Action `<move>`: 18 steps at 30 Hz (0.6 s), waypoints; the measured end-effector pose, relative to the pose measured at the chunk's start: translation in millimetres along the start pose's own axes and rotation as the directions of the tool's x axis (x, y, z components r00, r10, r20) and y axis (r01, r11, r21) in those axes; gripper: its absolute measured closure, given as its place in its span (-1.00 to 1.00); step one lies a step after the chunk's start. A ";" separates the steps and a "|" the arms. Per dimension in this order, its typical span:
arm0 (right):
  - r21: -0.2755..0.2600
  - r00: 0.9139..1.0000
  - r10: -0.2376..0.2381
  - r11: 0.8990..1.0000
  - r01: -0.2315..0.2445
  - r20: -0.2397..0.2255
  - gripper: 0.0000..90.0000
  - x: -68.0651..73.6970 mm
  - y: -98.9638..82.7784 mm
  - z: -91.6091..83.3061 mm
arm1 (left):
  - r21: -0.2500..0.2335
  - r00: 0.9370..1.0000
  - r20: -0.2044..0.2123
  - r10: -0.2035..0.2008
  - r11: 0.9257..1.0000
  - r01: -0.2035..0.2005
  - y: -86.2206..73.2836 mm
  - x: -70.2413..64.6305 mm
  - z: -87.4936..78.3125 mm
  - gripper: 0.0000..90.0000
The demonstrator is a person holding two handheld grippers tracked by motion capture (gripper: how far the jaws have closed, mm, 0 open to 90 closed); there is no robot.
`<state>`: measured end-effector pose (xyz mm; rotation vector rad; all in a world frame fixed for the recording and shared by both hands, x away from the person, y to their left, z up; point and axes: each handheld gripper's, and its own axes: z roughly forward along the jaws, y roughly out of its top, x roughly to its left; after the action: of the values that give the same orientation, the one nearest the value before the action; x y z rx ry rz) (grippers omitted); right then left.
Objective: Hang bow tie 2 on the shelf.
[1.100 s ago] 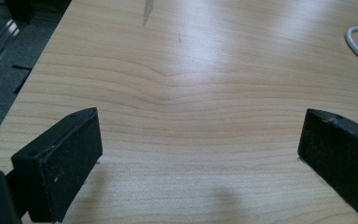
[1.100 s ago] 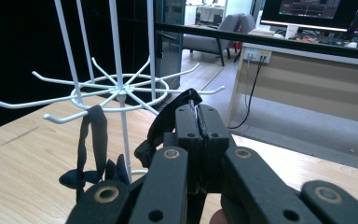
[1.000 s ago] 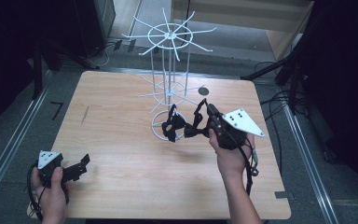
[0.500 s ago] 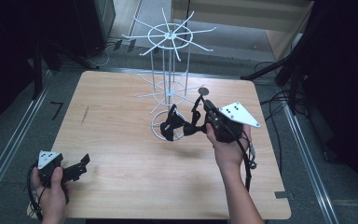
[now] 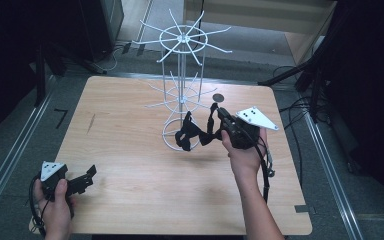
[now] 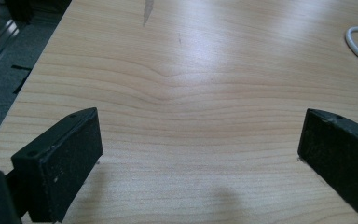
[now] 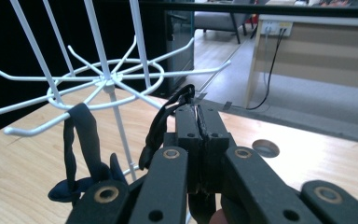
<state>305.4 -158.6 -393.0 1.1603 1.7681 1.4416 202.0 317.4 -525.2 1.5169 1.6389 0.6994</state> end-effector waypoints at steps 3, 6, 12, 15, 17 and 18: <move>0.010 1.000 0.021 1.000 -0.021 -0.011 1.00 -1.2 -5.3 3.6 | 0.002 1.000 0.000 0.002 1.000 -0.002 0.0 0.2 -0.1 -1.00; 0.011 0.999 0.031 0.999 -0.031 -0.017 1.00 -1.0 -7.2 5.5 | 0.002 1.000 0.002 0.003 1.000 -0.003 0.0 0.1 -0.1 -1.00; 0.017 0.999 0.036 0.999 -0.036 -0.032 1.00 4.8 -9.8 12.3 | 0.002 1.000 0.001 0.005 1.000 -0.005 0.1 0.1 -0.2 -1.00; 0.019 0.999 0.039 0.999 -0.038 -0.037 1.00 8.7 -10.7 17.0 | 0.001 1.000 0.001 0.004 1.000 -0.004 0.0 0.0 -0.3 -1.00; 0.024 0.999 0.041 0.999 -0.041 -0.036 1.00 12.4 -11.9 20.8 | 0.001 1.000 -0.001 0.003 1.000 -0.003 0.0 -0.1 -0.4 -1.00; 0.024 0.998 0.042 0.999 -0.041 -0.036 1.00 13.3 -12.2 21.8 | 0.000 1.000 0.000 0.003 1.000 -0.003 0.0 0.0 -0.4 -1.00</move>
<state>314.5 -137.2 -409.1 1.1965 1.8000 1.4791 201.6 317.4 -525.0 1.5197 1.6369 0.7008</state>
